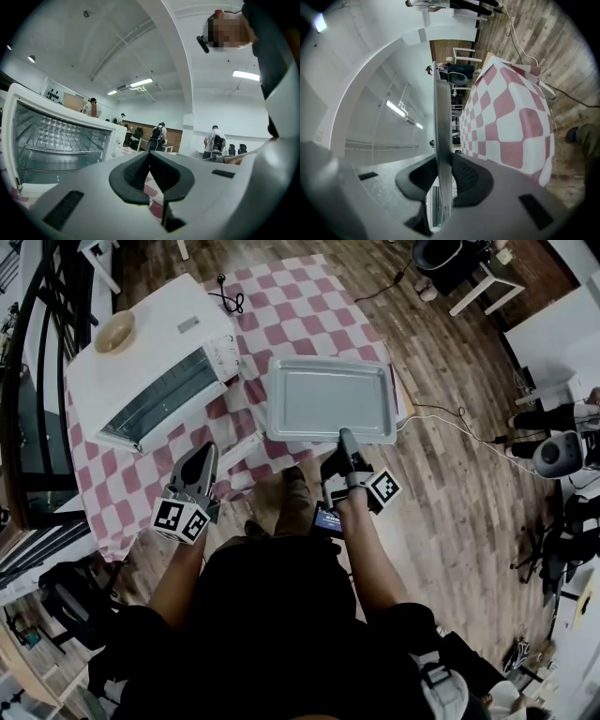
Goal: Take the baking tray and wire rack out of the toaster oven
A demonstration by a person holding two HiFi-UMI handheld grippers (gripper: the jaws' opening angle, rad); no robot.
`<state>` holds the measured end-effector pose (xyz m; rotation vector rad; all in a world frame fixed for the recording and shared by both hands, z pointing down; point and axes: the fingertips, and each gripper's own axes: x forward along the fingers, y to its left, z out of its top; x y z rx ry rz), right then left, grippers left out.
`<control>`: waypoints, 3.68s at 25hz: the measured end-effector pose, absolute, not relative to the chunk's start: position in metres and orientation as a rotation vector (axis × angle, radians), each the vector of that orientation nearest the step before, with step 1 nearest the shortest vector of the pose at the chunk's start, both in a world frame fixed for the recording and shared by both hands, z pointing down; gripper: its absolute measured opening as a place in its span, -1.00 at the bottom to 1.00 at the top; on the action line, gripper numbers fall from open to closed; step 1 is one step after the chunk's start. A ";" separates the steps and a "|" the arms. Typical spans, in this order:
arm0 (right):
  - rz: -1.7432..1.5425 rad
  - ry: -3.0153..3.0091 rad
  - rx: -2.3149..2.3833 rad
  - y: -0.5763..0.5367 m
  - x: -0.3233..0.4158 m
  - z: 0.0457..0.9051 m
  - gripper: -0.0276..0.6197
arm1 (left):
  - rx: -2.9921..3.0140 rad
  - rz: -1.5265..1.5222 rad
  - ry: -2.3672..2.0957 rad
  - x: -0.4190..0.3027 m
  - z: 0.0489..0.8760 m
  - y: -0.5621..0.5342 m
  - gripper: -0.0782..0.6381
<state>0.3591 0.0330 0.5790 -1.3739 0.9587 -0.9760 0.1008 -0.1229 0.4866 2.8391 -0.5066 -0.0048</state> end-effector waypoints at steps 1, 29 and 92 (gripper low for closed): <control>-0.976 0.963 -1.375 0.029 0.369 0.580 -0.66 | 2.842 0.000 -0.503 0.107 0.486 -0.125 -0.79; -1.293 1.164 -1.304 -0.234 0.528 0.663 -0.65 | 2.618 0.200 -0.943 0.189 0.527 -0.194 -0.79; -0.272 2.214 -1.842 -0.120 0.285 0.410 -0.64 | 2.829 -0.076 -0.741 0.058 0.455 -0.179 -0.79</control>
